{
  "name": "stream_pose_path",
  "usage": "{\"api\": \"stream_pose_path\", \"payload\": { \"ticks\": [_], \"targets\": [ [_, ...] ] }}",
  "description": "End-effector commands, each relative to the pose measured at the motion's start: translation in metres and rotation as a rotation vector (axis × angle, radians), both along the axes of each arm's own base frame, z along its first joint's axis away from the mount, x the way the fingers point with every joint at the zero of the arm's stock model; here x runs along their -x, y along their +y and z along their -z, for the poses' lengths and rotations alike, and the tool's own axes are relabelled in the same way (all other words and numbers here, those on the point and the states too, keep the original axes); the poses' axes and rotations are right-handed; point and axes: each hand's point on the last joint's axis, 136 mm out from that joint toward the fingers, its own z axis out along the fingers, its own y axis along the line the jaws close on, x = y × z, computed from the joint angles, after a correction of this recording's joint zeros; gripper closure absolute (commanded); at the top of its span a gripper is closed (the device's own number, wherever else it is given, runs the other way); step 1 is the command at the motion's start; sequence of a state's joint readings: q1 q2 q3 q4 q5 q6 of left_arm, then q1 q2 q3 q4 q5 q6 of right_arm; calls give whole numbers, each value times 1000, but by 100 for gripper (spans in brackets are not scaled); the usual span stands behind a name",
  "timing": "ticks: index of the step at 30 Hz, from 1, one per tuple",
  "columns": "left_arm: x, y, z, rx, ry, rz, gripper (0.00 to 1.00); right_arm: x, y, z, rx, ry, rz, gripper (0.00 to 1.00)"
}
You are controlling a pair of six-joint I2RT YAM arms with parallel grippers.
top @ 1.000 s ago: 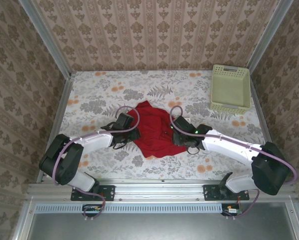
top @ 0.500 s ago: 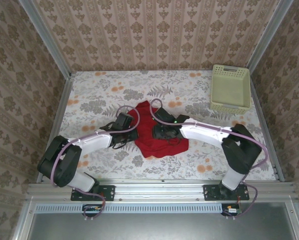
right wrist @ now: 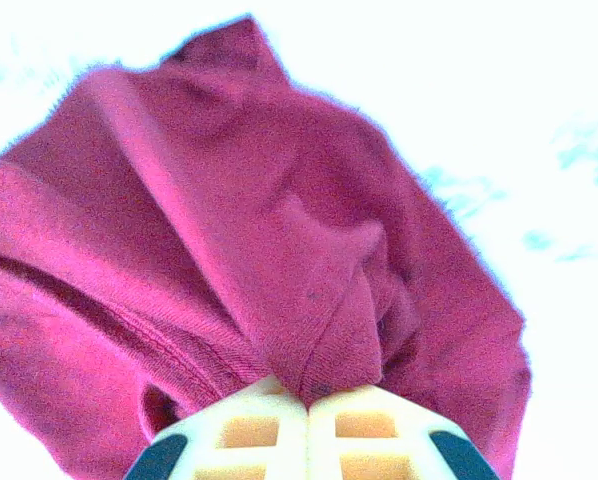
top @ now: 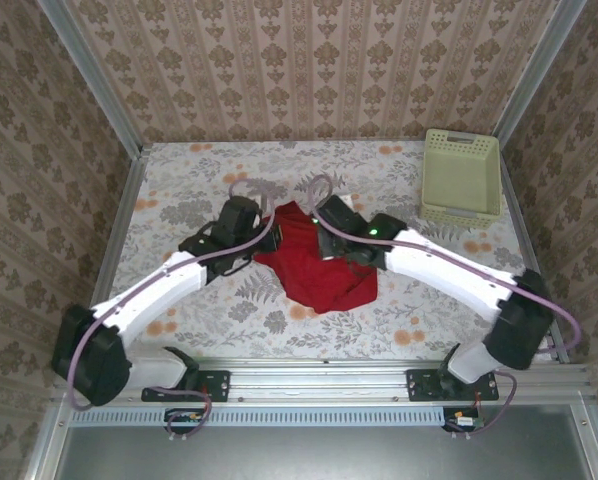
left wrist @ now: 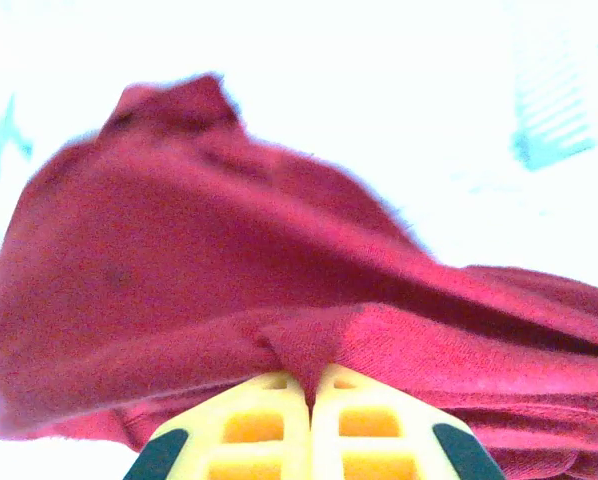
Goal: Fold the inside-out t-shirt
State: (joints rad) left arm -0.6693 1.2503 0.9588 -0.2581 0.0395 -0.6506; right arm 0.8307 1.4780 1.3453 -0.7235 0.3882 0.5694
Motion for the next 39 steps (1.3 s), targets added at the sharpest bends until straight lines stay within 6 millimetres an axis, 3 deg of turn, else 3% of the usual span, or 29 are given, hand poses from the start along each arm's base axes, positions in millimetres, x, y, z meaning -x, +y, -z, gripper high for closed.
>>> {"api": "stream_pose_path", "payload": {
  "ticks": [1, 3, 6, 10, 14, 17, 21, 27, 31, 37, 39],
  "targets": [
    [9, -6, -53, -16, -148, 59, 100, 18, -55, -47, 194, -108, 43, 100],
    [13, -10, -52, -3, -141, 78, 100, 23, -52, -47, 176, -101, 31, 100],
    [15, -6, -18, -38, -66, 60, 100, 24, -34, -28, 142, -61, 7, 100],
    [22, 22, 47, -50, 103, -17, 100, 24, 24, 20, 98, 42, -97, 100],
    [35, 54, 106, -39, 243, -89, 100, 42, 79, 59, 37, 149, -220, 99],
    [46, 66, 131, -44, 295, -106, 100, 60, 102, 82, -20, 239, -290, 79],
    [54, 72, 144, -59, 313, -108, 100, 61, 81, 76, -8, 197, -263, 59],
    [57, 75, 148, -65, 318, -109, 100, 48, 41, 84, -9, 202, -184, 57],
    [57, 74, 149, -61, 320, -110, 100, 44, 50, 90, -27, 209, -212, 56],
    [56, 73, 146, -50, 315, -109, 100, 38, 73, 102, -52, 232, -251, 41],
    [56, 73, 146, -50, 314, -108, 100, 36, 76, 107, -40, 242, -253, 41]
  ]
}}
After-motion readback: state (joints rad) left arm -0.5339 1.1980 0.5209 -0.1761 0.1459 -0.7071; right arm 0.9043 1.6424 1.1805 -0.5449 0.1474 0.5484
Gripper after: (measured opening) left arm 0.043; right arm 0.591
